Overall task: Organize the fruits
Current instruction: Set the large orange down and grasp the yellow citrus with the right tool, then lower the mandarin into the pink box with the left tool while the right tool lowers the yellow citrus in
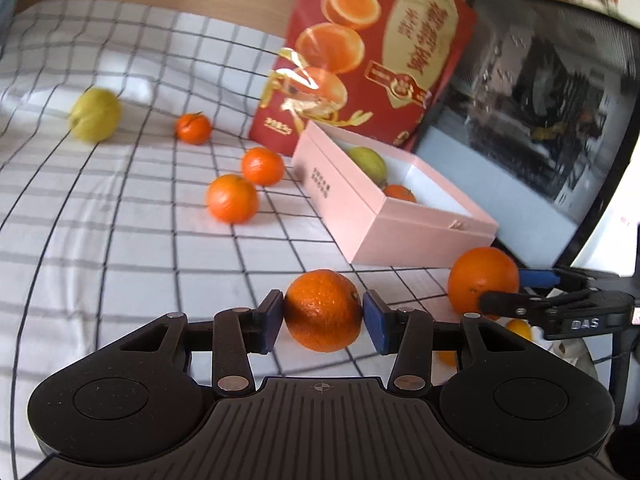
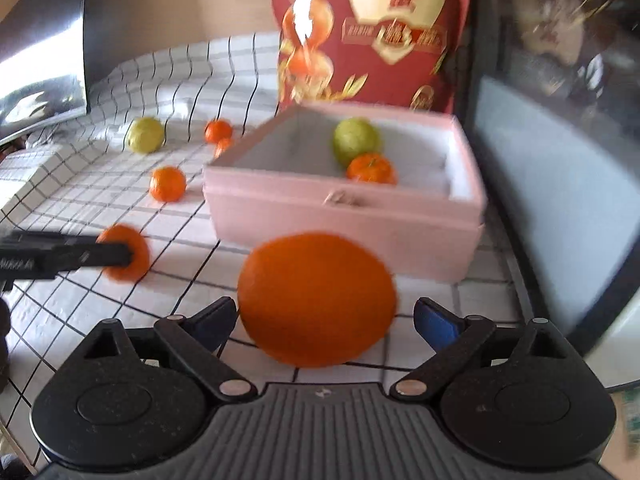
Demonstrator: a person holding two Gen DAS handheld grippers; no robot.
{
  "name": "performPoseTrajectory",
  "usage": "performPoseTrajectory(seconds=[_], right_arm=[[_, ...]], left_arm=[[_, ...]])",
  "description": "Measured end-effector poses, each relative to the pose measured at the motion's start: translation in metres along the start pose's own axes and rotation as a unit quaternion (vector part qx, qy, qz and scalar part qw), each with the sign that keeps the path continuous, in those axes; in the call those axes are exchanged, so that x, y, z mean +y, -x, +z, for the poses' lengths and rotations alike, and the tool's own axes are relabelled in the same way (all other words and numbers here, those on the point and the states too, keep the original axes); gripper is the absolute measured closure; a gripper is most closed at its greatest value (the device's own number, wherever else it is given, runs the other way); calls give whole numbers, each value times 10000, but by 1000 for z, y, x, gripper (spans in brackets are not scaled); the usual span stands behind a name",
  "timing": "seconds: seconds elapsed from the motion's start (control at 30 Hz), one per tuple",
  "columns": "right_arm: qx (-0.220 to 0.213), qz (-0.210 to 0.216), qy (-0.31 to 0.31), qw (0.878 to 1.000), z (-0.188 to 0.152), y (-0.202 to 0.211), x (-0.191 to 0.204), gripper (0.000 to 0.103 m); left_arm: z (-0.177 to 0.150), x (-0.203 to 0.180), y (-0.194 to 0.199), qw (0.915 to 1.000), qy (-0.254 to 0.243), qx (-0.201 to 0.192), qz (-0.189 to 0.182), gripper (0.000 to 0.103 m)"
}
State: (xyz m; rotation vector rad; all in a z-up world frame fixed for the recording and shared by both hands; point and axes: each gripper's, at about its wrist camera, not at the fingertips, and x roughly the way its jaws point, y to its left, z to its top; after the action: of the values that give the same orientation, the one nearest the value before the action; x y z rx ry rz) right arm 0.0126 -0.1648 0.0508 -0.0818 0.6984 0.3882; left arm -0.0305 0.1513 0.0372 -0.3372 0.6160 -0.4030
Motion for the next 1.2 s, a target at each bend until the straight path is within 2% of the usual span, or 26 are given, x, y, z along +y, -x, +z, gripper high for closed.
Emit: performPoseTrajectory(seconds=[0.1, 0.2, 0.4, 0.5, 0.57, 0.6, 0.67, 0.87, 0.97, 1.1, 1.2], right_arm=[[-199, 40, 95, 9997, -4, 24, 1, 7], [-219, 9, 191, 9996, -17, 37, 4, 8], [-94, -248, 403, 9988, -42, 36, 8, 18], [37, -187, 381, 9991, -44, 29, 7, 34], [18, -95, 326, 9994, -45, 29, 6, 49], [9, -102, 316, 9994, -45, 30, 7, 53], [-12, -170, 353, 9992, -46, 31, 8, 69], [-16, -52, 441, 9990, -45, 38, 9, 70], [-209, -128, 460, 9986, -33, 47, 8, 70], [-684, -109, 522, 9962, 6, 67, 8, 70], [-955, -301, 534, 9935, 56, 71, 5, 70]], left_arm=[[-2, 1, 7, 9999, 35, -86, -90, 54], [-4, -8, 8, 9998, -117, 0, -169, 54], [-16, -30, 10, 9979, -371, 221, -492, 54], [-18, -36, 11, 9975, -517, 213, -434, 54], [-18, -35, 10, 9977, -461, 213, -459, 54], [-18, -33, 11, 9977, -419, 216, -481, 54], [-18, -32, 11, 9978, -396, 211, -492, 54], [-15, -32, 11, 9982, -396, 172, -415, 54], [-1, -34, 8, 9983, -324, 60, -489, 54], [44, -47, -3, 9961, -339, -379, -720, 54], [82, -55, -34, 9952, -184, -507, -811, 54]])
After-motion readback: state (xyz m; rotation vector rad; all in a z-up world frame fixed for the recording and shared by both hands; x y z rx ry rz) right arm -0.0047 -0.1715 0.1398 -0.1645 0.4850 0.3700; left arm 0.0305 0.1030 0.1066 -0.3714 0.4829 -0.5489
